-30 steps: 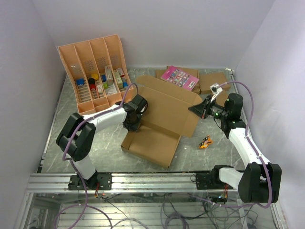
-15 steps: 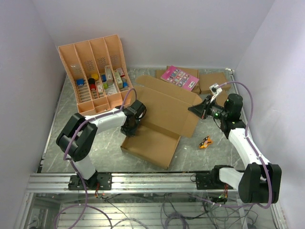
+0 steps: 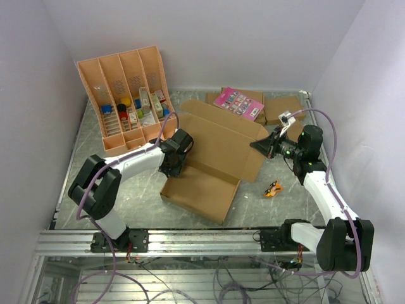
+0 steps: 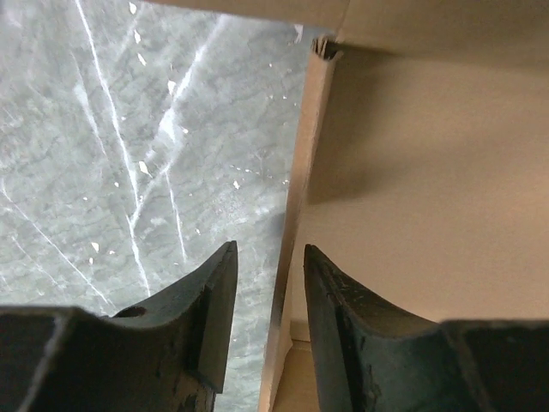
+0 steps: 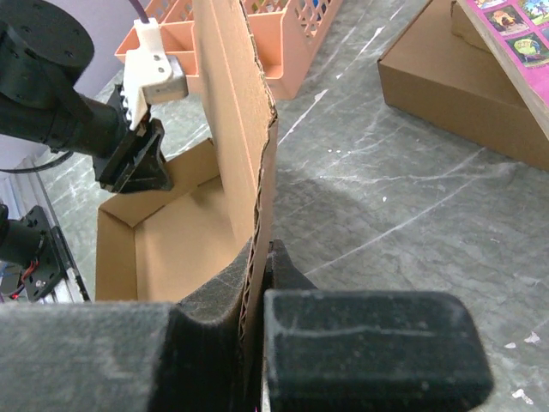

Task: Fold the paper box

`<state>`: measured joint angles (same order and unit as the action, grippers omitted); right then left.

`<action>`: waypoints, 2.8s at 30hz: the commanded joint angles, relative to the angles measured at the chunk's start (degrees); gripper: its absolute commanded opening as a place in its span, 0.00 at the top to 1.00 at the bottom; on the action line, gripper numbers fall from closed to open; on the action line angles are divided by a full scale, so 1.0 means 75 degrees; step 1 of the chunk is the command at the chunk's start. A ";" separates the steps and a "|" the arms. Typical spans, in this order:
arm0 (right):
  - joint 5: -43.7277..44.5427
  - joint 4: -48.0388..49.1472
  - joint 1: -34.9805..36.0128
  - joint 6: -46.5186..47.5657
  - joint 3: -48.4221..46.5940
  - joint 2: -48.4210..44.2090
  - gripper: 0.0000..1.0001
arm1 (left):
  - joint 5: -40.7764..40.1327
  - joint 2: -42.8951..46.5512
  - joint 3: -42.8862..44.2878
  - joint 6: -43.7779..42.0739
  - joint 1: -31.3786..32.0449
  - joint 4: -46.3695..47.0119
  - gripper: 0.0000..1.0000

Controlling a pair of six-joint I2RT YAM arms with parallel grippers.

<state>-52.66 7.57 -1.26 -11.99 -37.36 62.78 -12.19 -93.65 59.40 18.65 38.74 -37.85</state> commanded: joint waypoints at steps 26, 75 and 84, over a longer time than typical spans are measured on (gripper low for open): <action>-0.0016 0.0021 0.0026 0.0481 -0.0354 0.0195 0.65 | -0.0892 -0.0361 0.0043 0.0810 0.0028 0.1025 0.93; 0.3988 -0.9709 -0.0453 1.7802 -0.0619 0.1537 0.01 | -0.0095 0.5324 -0.3401 0.1810 -0.0006 0.3369 0.26; 0.4062 -0.8773 -0.0311 1.7715 -0.0629 0.2420 0.22 | 0.0043 0.6372 -0.3970 0.2387 -0.0005 0.3396 0.27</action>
<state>-23.38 -61.65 -3.88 117.49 -41.60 78.46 -12.34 -48.25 31.48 33.87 38.98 -14.35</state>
